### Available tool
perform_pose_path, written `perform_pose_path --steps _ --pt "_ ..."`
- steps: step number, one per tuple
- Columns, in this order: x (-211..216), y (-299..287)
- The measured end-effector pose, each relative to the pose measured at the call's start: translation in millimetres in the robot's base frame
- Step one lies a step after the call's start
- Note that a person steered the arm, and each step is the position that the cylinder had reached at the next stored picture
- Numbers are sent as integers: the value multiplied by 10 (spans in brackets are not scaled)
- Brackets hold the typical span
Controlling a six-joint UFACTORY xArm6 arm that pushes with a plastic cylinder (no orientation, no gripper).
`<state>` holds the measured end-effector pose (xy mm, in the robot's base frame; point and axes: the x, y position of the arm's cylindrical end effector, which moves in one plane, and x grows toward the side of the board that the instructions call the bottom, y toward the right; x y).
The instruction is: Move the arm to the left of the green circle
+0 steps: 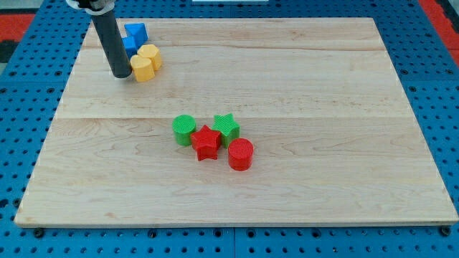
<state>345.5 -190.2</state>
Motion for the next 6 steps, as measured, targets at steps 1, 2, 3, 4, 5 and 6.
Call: perform_pose_path --steps 1,2,3,4,5,6 --pt "0 -36" --pt "0 -74" --pt "0 -74" --pt "107 -74" --pt "552 -74" --pt "651 -74"
